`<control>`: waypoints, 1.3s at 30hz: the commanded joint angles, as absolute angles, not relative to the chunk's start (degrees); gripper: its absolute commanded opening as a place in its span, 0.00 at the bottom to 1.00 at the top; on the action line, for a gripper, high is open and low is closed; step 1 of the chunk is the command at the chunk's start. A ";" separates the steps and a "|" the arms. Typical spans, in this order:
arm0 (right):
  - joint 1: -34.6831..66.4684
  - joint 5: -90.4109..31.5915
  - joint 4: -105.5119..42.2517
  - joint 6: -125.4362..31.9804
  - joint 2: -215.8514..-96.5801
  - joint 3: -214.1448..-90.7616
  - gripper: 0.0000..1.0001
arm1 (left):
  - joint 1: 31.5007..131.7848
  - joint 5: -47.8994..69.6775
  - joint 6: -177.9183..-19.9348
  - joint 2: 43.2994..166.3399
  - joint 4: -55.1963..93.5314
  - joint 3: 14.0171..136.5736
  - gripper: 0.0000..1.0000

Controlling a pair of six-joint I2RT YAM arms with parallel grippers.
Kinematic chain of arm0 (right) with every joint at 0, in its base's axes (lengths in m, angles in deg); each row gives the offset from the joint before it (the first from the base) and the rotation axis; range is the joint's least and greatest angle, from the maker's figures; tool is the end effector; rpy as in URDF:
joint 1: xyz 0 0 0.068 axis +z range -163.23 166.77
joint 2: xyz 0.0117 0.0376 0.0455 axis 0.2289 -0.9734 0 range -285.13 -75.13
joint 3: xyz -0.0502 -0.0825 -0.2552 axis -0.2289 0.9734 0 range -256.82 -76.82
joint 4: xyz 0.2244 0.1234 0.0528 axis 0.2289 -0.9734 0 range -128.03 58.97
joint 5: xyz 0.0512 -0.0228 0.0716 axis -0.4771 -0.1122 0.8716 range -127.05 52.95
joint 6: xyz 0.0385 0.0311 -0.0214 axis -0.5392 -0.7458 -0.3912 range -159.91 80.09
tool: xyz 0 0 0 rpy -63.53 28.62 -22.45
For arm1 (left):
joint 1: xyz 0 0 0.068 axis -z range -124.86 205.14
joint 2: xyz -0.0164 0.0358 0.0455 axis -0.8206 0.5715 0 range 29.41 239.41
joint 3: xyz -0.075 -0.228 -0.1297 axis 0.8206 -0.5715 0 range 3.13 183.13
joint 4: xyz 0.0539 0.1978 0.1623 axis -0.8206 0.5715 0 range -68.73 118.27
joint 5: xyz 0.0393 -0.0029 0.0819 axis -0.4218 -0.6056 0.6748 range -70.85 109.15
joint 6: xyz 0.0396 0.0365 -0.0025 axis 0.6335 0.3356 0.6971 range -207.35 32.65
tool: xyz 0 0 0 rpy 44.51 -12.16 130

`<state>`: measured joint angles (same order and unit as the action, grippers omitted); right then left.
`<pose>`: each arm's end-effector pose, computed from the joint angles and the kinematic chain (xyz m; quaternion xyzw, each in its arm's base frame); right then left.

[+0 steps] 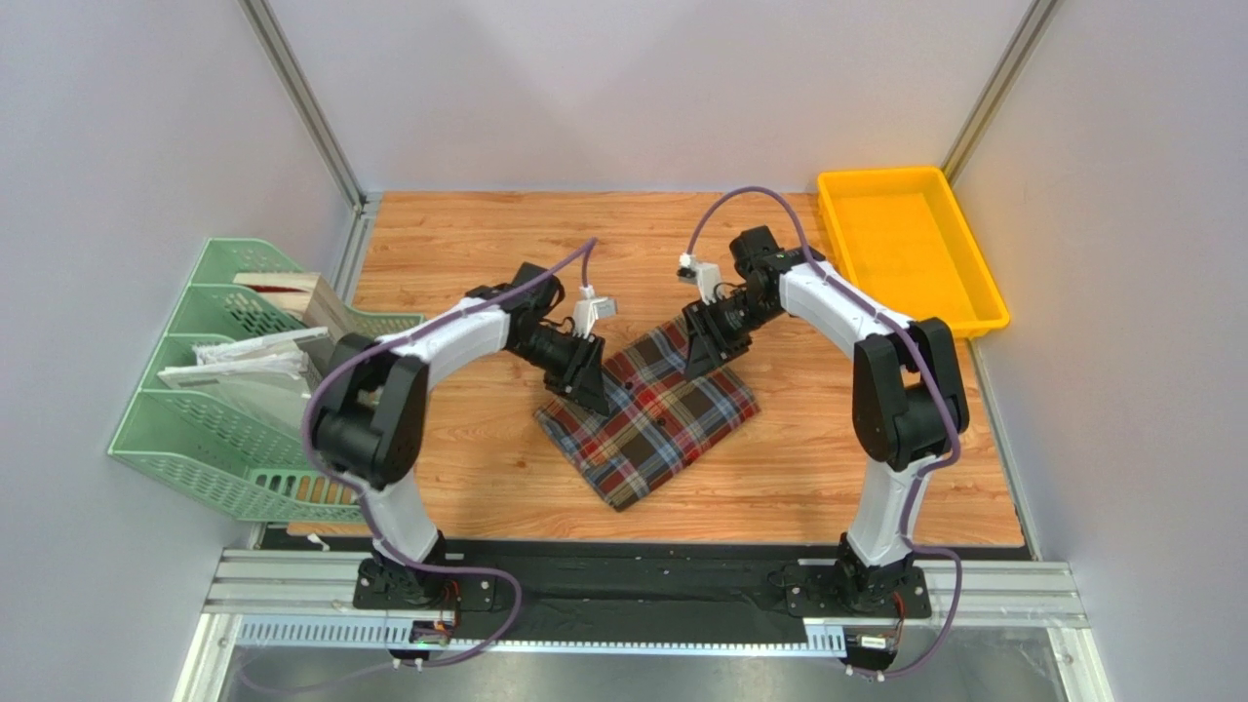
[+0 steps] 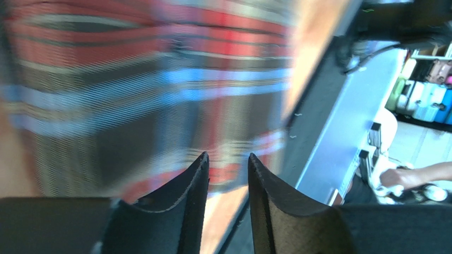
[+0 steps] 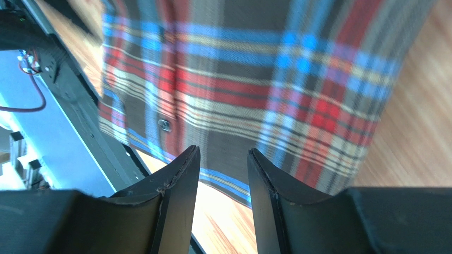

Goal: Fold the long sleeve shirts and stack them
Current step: Fold the shirt

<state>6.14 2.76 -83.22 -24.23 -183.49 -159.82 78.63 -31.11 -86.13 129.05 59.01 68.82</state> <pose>0.3436 0.1449 0.2145 -0.3167 0.8802 0.3416 0.0911 0.2930 -0.1570 0.1949 0.2572 0.8587 -0.4392 0.0605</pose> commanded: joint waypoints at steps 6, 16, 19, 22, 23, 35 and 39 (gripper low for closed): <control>5.04 6.45 -81.31 -22.59 -188.69 -151.64 0.43 | 74.92 -14.44 -79.53 148.75 75.83 87.91 0.37; 5.05 8.22 -74.72 -30.85 -181.13 -149.58 0.51 | 71.32 -25.92 -78.73 144.77 71.13 94.38 0.42; 2.50 7.59 -78.75 -30.95 -183.42 -153.89 0.52 | 70.27 -29.61 -81.37 134.46 64.78 85.68 0.45; 2.32 16.62 -78.51 -34.88 -176.76 -150.06 0.64 | 69.73 -43.27 -85.64 126.47 62.60 77.10 0.49; 2.58 22.31 -75.54 -38.91 -174.04 -147.25 0.71 | 69.91 -46.65 -89.24 121.14 59.36 72.61 0.72; 15.59 27.19 -29.55 -73.76 -167.31 -122.43 1.00 | 74.83 -48.62 -120.93 115.79 17.90 40.47 0.99; 13.14 28.43 -36.03 -66.91 -176.46 -122.87 0.99 | 71.85 -45.11 -114.87 124.50 25.48 42.85 0.95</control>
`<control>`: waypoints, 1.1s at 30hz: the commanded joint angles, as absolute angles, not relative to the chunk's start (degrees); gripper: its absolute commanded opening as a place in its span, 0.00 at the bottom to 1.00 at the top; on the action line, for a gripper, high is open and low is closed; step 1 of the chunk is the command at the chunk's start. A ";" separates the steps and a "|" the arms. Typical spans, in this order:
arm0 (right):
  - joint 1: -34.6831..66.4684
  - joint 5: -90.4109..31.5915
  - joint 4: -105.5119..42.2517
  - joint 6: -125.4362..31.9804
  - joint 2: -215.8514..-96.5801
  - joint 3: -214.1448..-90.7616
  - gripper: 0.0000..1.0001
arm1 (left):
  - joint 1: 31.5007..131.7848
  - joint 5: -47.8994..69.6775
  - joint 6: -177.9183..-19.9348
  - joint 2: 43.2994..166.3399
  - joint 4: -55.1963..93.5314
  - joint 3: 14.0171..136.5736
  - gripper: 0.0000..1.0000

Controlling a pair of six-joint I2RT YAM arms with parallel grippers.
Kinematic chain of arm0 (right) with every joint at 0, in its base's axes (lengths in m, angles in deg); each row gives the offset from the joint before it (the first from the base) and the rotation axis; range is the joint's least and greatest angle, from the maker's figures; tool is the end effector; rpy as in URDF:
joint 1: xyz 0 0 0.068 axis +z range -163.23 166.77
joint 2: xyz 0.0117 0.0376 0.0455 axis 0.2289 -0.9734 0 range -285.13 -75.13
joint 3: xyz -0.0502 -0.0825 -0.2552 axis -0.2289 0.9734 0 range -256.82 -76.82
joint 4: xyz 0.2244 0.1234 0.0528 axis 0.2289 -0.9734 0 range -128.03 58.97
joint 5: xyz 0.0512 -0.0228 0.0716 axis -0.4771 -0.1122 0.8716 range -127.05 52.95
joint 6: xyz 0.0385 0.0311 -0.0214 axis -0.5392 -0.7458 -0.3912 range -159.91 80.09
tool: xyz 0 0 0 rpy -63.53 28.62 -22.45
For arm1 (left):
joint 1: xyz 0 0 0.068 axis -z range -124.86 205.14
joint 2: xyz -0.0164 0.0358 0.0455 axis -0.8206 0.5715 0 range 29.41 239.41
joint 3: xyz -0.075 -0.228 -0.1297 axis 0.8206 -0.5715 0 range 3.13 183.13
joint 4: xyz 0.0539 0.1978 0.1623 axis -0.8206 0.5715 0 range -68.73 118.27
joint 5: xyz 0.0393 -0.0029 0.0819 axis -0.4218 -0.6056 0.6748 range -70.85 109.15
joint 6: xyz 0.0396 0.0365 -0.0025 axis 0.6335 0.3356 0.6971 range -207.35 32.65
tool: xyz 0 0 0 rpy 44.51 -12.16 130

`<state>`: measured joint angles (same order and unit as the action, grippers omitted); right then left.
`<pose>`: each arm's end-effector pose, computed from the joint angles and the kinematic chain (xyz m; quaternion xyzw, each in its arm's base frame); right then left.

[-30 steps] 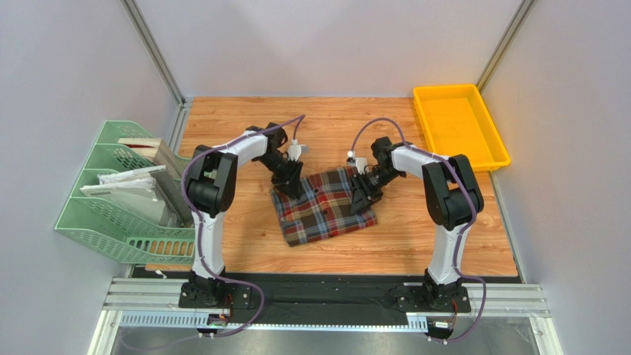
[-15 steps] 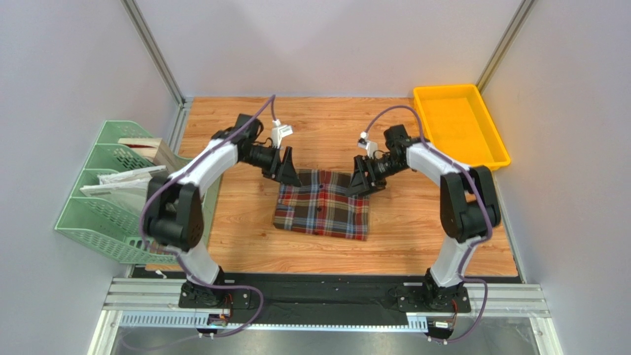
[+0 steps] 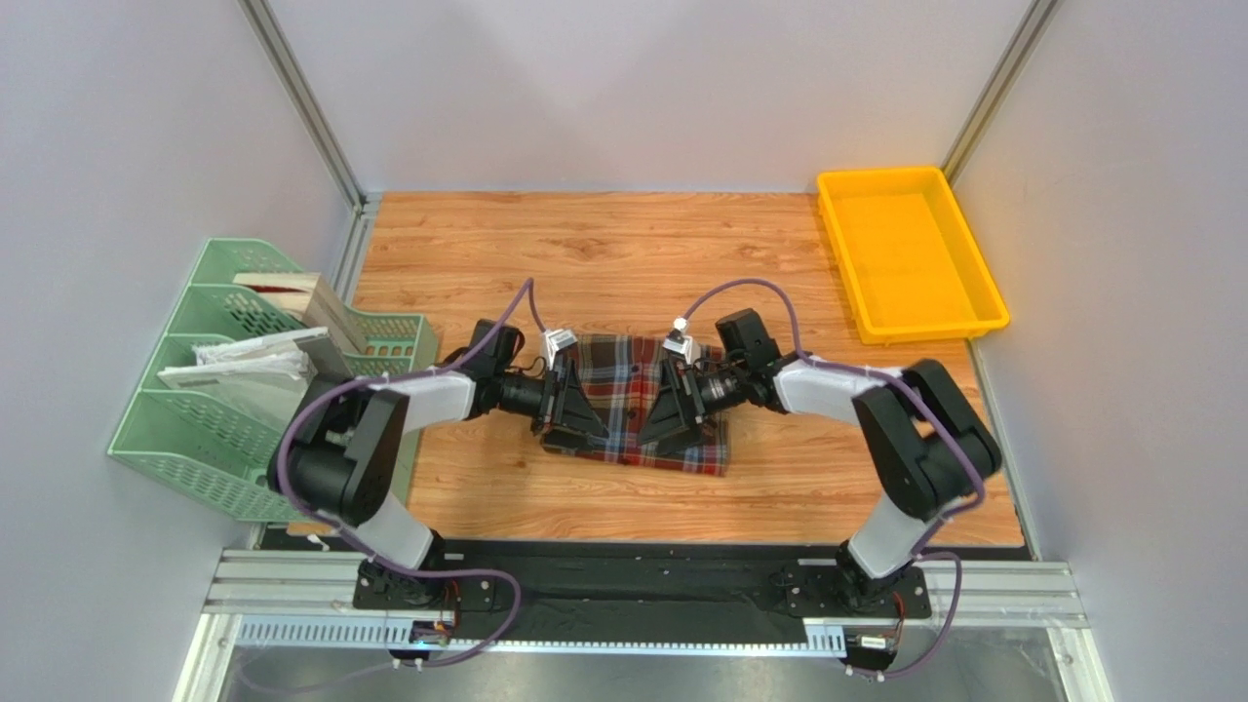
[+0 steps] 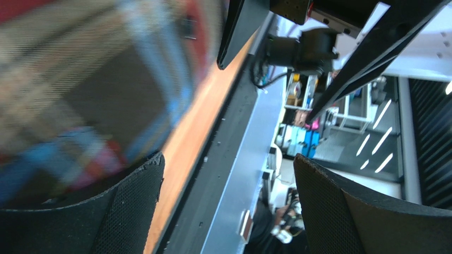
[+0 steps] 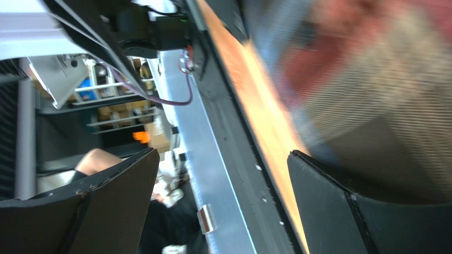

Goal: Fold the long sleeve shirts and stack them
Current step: Fold the shirt

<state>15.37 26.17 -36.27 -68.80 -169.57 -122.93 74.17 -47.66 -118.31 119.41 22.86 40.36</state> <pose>0.2497 0.1723 0.1613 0.1619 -0.8093 -0.5646 0.0059 0.2420 -0.1180 0.1472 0.0849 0.8079 -0.5830 0.0102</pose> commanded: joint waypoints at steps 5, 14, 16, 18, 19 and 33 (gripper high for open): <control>7.79 24.39 -47.27 -58.05 -184.80 -126.46 0.98 | 70.96 -38.96 -115.91 128.11 26.80 41.01 0.94; 1.53 11.21 -70.84 -40.10 -180.62 -140.09 0.93 | 71.58 -43.15 -110.65 115.57 28.91 40.92 0.90; 2.06 10.94 -70.15 -40.79 -177.27 -144.66 0.90 | 71.49 -44.57 -110.29 108.80 29.53 40.92 0.93; 4.33 9.98 -69.62 -42.37 -176.47 -150.43 0.84 | 71.49 -43.26 -107.66 102.58 31.55 42.32 0.97; 5.47 8.93 -69.27 -42.55 -176.39 -152.30 0.80 | 71.49 -42.99 -107.30 100.97 32.42 42.85 0.99; 9.53 20.69 -42.55 -65.14 -198.78 -160.57 0.42 | 65.52 -41.14 -107.91 100.08 31.12 53.31 0.99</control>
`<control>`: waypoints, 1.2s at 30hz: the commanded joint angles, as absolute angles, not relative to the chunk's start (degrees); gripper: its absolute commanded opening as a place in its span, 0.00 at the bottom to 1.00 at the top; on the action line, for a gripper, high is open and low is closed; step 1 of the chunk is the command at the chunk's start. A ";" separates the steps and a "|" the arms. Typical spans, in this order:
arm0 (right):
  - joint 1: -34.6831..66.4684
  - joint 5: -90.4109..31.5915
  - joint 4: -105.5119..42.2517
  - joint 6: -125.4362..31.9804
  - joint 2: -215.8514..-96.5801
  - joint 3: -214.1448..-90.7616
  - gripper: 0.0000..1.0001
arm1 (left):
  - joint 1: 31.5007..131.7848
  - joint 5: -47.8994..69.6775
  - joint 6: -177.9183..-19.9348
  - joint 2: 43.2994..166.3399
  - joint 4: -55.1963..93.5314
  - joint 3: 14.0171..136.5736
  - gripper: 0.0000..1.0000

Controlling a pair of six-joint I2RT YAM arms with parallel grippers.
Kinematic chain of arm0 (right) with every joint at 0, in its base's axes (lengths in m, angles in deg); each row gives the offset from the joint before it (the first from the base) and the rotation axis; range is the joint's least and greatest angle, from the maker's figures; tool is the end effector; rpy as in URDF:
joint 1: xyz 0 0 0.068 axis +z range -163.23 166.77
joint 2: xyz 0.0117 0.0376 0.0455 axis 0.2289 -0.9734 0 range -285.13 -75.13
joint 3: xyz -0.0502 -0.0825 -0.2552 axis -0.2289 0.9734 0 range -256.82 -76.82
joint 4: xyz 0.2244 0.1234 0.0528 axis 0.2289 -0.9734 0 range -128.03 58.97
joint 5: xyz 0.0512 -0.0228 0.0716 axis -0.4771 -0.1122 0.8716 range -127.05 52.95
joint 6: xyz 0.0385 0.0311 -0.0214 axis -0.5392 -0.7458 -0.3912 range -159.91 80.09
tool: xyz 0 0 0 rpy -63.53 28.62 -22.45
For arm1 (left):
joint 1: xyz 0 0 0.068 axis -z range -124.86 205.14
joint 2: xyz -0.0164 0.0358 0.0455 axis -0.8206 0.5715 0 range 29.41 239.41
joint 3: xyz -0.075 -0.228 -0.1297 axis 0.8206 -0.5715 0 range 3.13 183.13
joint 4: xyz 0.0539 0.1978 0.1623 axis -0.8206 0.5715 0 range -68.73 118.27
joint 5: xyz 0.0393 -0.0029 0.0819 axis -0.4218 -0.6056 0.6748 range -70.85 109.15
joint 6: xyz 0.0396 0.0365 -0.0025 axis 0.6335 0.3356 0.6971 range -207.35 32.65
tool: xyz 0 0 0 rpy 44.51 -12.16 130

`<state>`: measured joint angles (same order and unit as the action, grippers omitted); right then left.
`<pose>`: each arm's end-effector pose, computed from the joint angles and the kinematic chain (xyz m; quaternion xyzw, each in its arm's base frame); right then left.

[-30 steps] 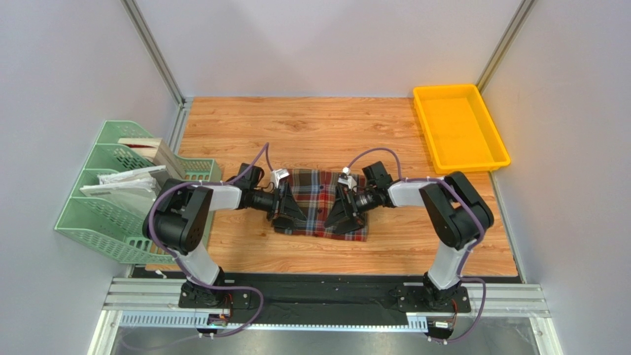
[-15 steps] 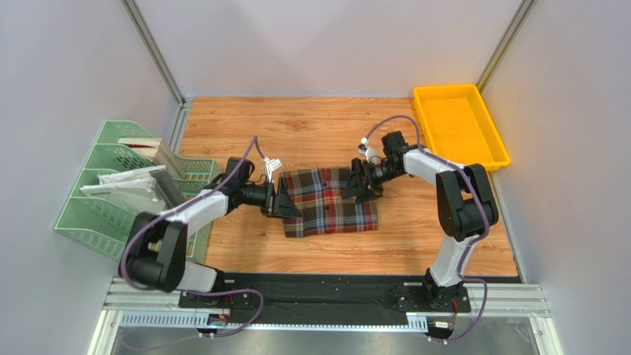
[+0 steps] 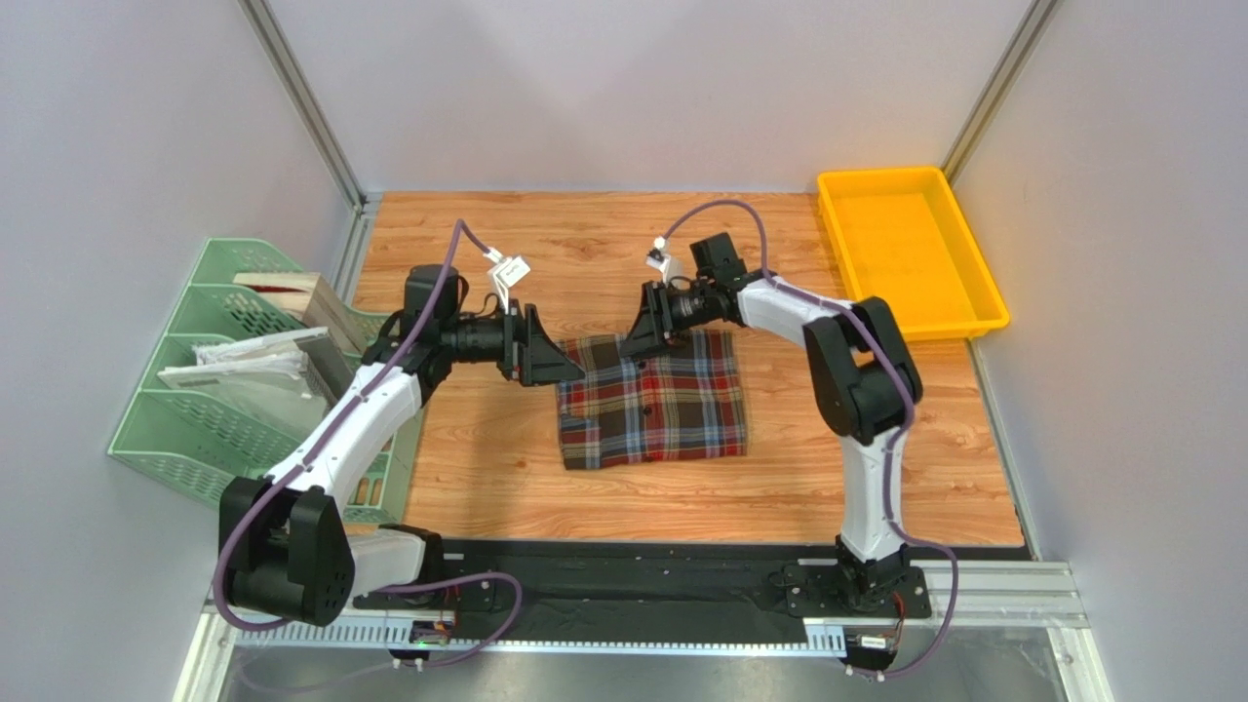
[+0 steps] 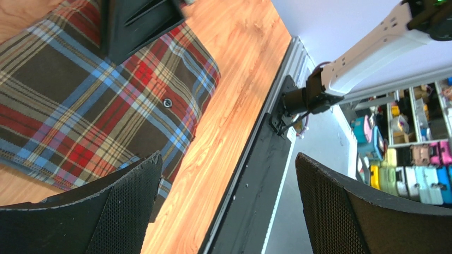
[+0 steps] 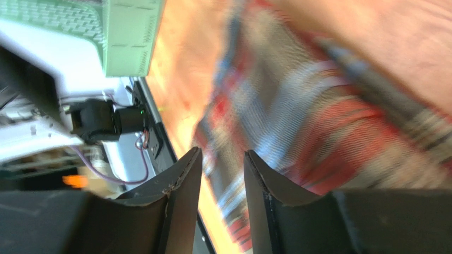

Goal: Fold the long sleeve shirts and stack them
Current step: Fold the shirt

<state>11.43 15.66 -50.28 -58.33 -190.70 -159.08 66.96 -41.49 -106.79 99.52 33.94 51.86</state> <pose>0.3788 0.2050 0.1915 -0.1885 0.8396 0.4967 0.1132 0.2442 -0.0827 0.2771 0.1856 0.7764 -0.5385 0.2699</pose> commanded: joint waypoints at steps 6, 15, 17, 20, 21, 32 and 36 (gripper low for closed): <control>9.09 23.94 -47.54 -63.06 -212.14 -166.98 0.45 | 63.93 -40.53 -107.22 98.85 34.26 52.78 0.99; 16.74 13.96 -109.23 -4.78 -215.76 -180.44 0.43 | 62.35 -34.11 -99.56 99.63 47.20 56.04 0.99; 16.65 10.95 -116.70 4.27 -215.41 -183.94 0.43 | 62.35 -33.85 -99.74 100.69 47.81 55.95 0.99; 16.47 6.55 -124.45 12.53 -210.96 -188.34 0.46 | 62.35 -34.55 -99.65 106.20 48.16 55.95 0.99; 16.30 6.72 -124.98 13.08 -208.40 -188.35 0.48 | 62.35 -34.72 -99.56 107.53 47.64 56.04 0.99; 15.68 -8.39 -92.39 -17.92 -181.39 -158.74 0.60 | 66.22 -33.94 -94.81 128.28 45.62 68.15 0.75; 15.51 -14.79 -90.45 -25.40 -185.87 -159.61 0.67 | 65.17 -33.93 -96.66 126.45 43.60 67.20 0.77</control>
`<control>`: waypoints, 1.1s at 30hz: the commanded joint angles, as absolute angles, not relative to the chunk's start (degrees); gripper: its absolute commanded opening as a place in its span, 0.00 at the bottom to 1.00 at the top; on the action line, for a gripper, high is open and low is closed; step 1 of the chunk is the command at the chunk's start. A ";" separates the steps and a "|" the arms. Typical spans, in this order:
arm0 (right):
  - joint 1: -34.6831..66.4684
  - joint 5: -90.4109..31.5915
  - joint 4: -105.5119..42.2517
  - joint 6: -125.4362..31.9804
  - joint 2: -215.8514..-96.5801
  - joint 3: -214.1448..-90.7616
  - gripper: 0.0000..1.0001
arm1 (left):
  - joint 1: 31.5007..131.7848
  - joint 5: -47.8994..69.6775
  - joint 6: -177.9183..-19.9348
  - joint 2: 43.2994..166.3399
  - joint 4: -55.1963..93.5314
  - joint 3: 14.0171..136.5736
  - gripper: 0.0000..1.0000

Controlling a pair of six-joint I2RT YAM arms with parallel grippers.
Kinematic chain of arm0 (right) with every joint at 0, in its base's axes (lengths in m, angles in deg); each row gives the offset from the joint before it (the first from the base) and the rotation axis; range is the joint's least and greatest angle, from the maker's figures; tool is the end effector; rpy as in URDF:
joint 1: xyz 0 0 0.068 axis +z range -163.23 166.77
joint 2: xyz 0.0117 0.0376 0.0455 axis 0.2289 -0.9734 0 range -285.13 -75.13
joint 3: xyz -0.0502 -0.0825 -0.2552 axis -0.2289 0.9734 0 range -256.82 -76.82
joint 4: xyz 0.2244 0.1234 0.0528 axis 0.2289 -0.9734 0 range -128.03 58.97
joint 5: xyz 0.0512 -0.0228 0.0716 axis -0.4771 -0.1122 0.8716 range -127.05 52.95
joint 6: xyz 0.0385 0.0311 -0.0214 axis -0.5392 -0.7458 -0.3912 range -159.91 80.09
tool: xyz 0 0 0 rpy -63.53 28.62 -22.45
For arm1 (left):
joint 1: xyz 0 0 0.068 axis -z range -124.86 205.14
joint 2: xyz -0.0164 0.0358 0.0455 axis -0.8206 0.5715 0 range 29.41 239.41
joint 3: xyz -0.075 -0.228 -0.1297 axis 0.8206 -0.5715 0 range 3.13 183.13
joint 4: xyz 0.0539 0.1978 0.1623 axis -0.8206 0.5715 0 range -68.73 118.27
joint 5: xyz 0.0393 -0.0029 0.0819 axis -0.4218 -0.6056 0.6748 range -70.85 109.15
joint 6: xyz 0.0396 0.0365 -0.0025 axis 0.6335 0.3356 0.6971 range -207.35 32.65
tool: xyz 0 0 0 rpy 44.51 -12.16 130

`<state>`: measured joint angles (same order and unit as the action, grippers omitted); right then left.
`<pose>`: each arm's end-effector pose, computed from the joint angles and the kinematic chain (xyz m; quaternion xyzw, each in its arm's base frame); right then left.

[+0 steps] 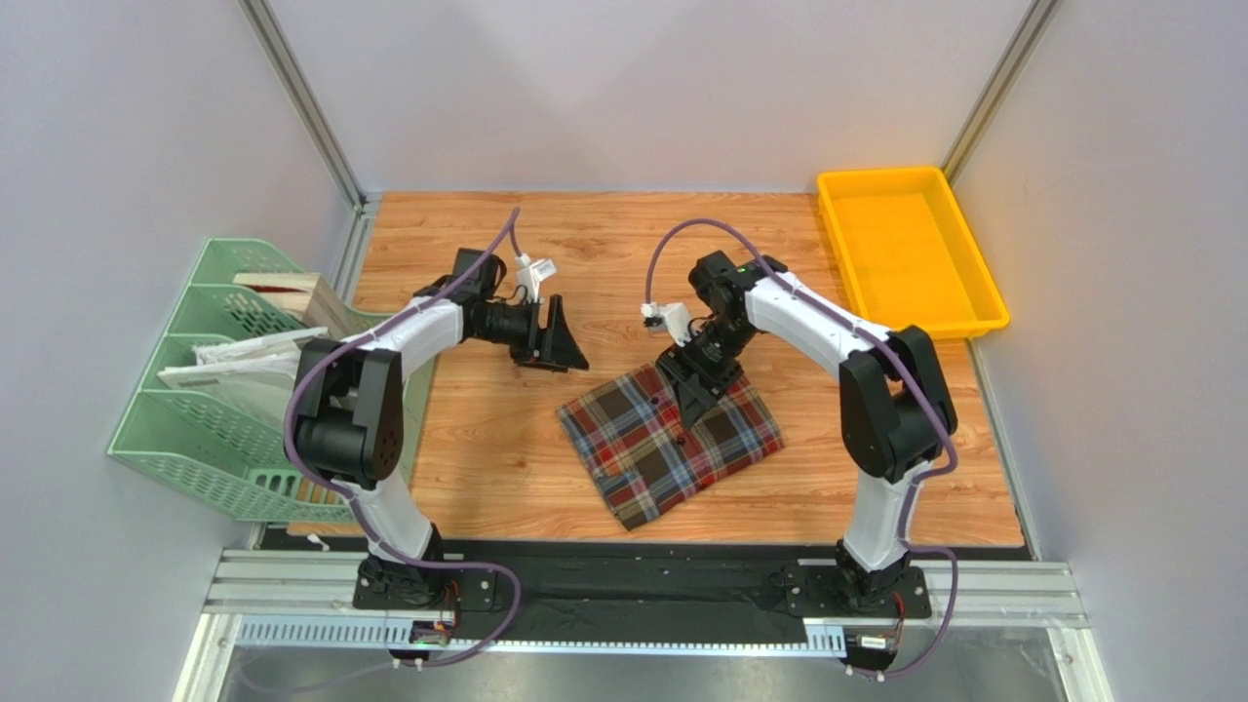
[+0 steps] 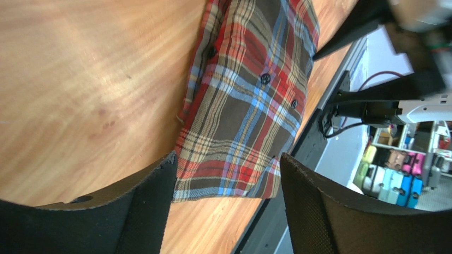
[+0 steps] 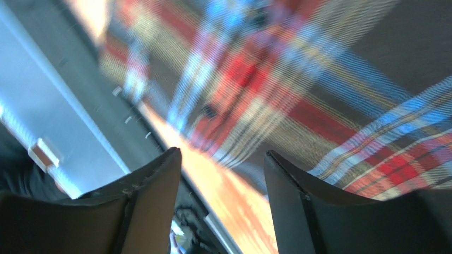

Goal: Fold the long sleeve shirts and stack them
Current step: Fold the shirt

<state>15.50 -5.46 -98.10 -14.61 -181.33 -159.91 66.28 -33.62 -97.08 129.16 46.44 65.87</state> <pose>0.2912 0.1809 0.2218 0.4368 -0.8574 -0.2721 0.0095 0.3291 -0.0936 0.1896 0.1175 0.8682 -0.4633 0.1338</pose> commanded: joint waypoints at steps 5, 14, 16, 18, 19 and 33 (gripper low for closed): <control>15.68 -17.10 -88.26 -32.00 -192.28 -160.23 0.90 | 60.69 -35.08 -99.12 119.96 42.90 62.73 0.80; 19.99 -29.41 -80.43 -4.39 -191.60 -154.61 0.89 | 53.65 -36.40 -101.76 109.67 42.98 55.43 0.83; 20.60 -30.46 -79.99 2.42 -189.14 -153.11 0.88 | 53.47 -36.66 -103.33 108.52 42.37 53.24 0.84; 21.13 -29.49 -79.21 11.66 -186.77 -152.06 0.89 | 53.65 -36.83 -104.92 108.60 40.26 50.95 0.83; 21.91 -28.97 -79.81 14.64 -186.50 -152.31 0.89 | 53.65 -37.71 -105.80 109.82 39.30 50.50 0.83; 25.88 -21.41 -77.53 21.88 -179.12 -157.60 0.90 | 65.86 -36.67 -115.38 124.50 21.98 45.75 0.79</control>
<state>26.01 -24.52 -81.73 19.92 -185.33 -157.13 63.96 -37.36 -110.15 121.66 31.60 46.79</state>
